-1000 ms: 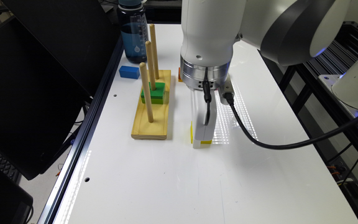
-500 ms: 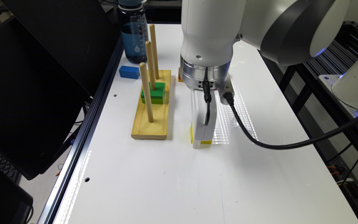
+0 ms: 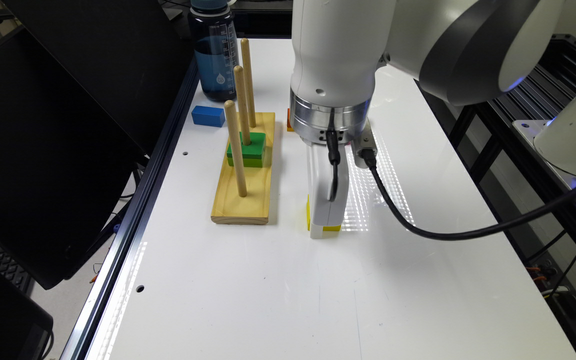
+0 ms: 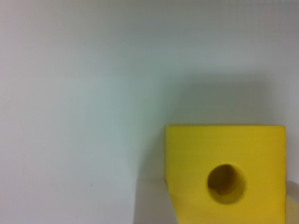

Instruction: Pick up yellow block.

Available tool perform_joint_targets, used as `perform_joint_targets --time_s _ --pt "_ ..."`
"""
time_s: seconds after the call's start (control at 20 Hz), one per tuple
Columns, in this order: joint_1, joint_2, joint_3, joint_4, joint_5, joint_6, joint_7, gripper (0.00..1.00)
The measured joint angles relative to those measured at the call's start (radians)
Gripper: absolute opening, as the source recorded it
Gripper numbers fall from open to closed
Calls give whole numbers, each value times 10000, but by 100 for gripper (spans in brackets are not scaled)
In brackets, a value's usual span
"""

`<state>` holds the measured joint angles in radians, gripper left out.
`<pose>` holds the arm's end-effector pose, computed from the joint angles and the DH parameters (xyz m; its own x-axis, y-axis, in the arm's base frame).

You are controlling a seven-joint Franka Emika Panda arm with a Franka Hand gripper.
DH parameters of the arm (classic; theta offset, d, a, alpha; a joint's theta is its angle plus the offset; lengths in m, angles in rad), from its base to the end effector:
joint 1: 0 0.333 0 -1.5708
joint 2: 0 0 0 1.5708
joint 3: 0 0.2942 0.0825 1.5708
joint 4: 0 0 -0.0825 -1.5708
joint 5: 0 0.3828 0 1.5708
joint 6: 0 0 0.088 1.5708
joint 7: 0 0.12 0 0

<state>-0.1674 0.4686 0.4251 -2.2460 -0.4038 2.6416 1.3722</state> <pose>0.5034 0.1560 0.1411 0.6991 -0.7150 0.0008 -0.7150 -0.6991 0.0028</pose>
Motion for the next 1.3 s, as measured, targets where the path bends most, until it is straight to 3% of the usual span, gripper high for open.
perform_joint_targets --time_s 0.25,0.5,0.8,0.85,0.9,0.95,1.05,1.15,1.2,1.3 --pt "-7 -98 25 -3 11 -14 0 0" --pt "-36 -449 138 -51 98 -201 1 0" --pt "-42 -568 155 -116 118 -224 1 0" --pt "-55 -676 189 -114 156 -268 -5 0" --pt "-92 -856 273 -113 259 -408 -37 0" --pt "-153 -1099 400 -115 425 -619 -116 0" --pt "-282 -1651 656 -154 922 -1116 -414 0" --pt "-367 -1965 777 -237 1276 -1336 -651 0" --pt "-424 -2033 805 -292 1380 -1358 -772 0" --pt "-512 -2021 841 -326 1469 -1340 -877 0"
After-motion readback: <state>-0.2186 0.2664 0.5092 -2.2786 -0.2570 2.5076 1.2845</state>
